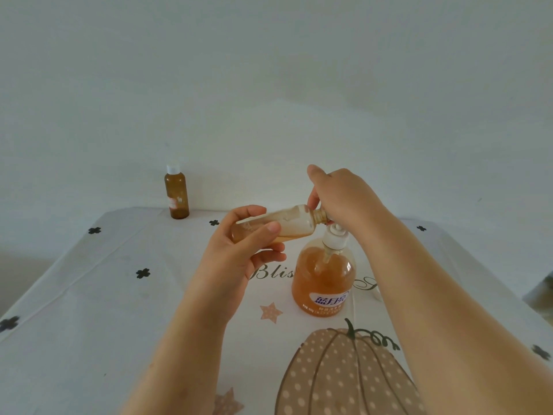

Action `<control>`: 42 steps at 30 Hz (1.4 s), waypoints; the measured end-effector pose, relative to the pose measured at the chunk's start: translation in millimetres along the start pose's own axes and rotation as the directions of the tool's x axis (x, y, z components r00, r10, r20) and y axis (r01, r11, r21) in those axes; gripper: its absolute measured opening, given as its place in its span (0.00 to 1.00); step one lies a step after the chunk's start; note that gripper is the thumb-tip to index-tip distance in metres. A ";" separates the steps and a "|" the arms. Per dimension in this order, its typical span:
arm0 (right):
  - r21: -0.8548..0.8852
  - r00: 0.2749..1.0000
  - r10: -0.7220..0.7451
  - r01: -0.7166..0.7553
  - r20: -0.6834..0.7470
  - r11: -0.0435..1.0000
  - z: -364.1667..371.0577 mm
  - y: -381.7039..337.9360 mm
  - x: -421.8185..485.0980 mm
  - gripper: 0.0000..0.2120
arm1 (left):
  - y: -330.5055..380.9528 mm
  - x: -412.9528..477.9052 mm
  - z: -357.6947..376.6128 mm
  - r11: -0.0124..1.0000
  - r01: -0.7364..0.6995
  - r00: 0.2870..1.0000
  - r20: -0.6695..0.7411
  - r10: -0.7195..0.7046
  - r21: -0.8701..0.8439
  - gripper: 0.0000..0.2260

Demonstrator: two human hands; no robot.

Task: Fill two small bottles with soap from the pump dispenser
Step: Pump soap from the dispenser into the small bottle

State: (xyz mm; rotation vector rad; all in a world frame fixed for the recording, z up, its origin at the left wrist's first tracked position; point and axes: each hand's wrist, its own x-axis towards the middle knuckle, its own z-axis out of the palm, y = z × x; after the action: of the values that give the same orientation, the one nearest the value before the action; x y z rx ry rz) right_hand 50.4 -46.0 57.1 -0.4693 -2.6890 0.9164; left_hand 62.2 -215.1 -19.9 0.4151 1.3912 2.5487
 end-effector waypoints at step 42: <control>-0.028 1.000 -0.012 0.012 -0.019 1.000 3.3 4.4 7.3 0.29 | -3.9 2.6 -2.0 0.998 -0.052 0.999 0.020 0.051 0.043 0.17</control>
State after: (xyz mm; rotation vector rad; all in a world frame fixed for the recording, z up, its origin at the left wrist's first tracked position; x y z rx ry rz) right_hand 43.5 -41.7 52.9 -0.4644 -2.6877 0.8685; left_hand 59.2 -213.8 -23.9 0.4867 1.4506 2.5516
